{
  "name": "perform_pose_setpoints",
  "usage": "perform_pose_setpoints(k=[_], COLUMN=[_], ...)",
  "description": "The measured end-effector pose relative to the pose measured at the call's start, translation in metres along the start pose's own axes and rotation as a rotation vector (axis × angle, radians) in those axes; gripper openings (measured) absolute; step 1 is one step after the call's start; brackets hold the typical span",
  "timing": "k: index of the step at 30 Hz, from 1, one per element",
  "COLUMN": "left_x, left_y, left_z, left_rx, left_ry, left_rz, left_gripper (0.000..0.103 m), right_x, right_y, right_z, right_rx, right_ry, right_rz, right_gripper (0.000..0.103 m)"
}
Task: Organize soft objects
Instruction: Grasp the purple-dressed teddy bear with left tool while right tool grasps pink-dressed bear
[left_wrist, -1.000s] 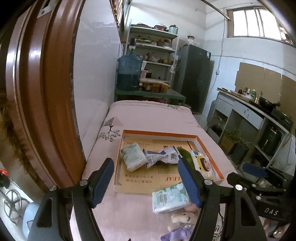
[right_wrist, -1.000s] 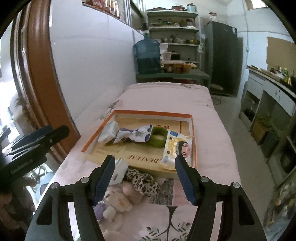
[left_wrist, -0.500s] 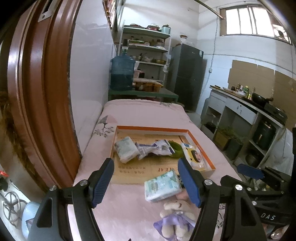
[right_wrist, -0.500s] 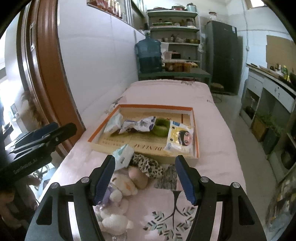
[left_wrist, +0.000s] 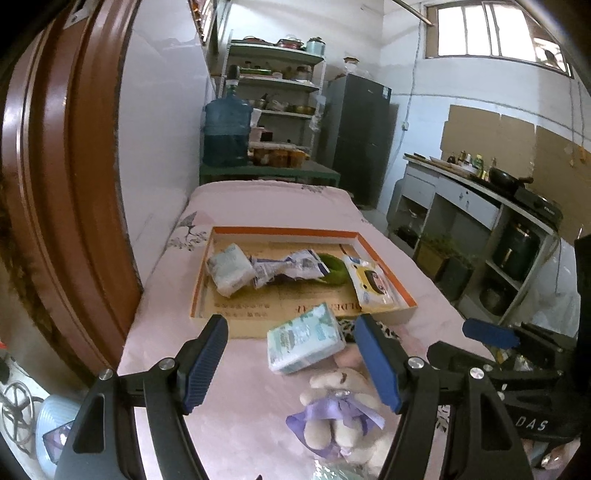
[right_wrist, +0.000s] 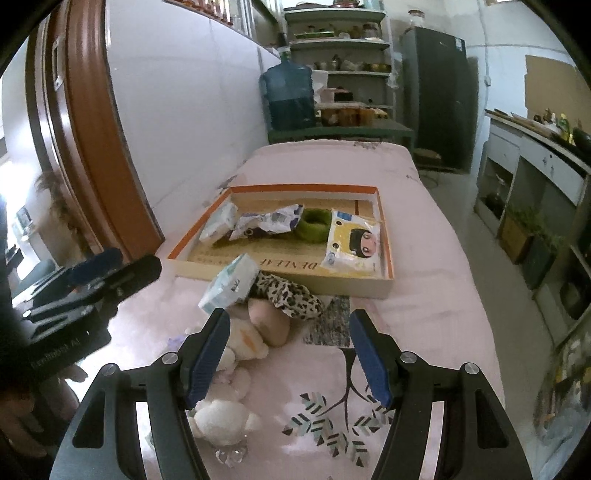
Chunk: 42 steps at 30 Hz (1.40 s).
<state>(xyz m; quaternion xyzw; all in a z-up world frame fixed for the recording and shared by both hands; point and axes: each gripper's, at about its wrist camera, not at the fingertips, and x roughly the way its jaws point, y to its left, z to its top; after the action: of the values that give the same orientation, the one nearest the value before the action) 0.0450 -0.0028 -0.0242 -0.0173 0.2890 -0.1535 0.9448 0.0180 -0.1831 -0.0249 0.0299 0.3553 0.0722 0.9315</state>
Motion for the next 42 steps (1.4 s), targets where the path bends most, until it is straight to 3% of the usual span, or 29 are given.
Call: perform_pose_setpoints(k=[11,22,23,25,26,30,37,42], left_x=[0.031,0.062,0.063,0.066,0.067,0.06,0.042,0.023], left_y=[-0.009,-0.02,-0.019,-0.018,-0.016,-0.016,-0.009,0.002], left_z=[-0.02,-0.043,-0.044,-0.047,-0.047,-0.047,-0.042,-0.029], left_rx=[0.008,0.054,0.051,0.035,0.033,0.029,0.006,-0.016], left_ry=[0.101,0.219,0.227,0.24,0.246,0.22,0.152,0.088], left_rz=[-0.096,-0.11,-0.112,-0.128,-0.131,-0.136,-0.151,-0.134], left_gripper=[0.071,0.071,0.07,0.052,0.048,0.036,0.035,0.035], right_x=[0.008,0.013,0.012,0.013,0.014,0.017,0.031,0.042], right_y=[-0.012,-0.019,-0.019,-0.019,-0.019,-0.018,-0.01,0.004], right_z=[-0.006,-0.011,-0.011,-0.012,-0.012,-0.012,-0.013,-0.024], right_rx=[0.03,0.052,0.052,0.052,0.052,0.052,0.041,0.019], right_ry=[0.021,0.035,0.036,0.039,0.04,0.048,0.08,0.157], right_rz=[-0.017,-0.021,-0.021,-0.021,-0.021,-0.011,0.022,0.128], right_gripper=[0.069,0.069,0.069,0.069,0.069,0.069,0.069,0.069])
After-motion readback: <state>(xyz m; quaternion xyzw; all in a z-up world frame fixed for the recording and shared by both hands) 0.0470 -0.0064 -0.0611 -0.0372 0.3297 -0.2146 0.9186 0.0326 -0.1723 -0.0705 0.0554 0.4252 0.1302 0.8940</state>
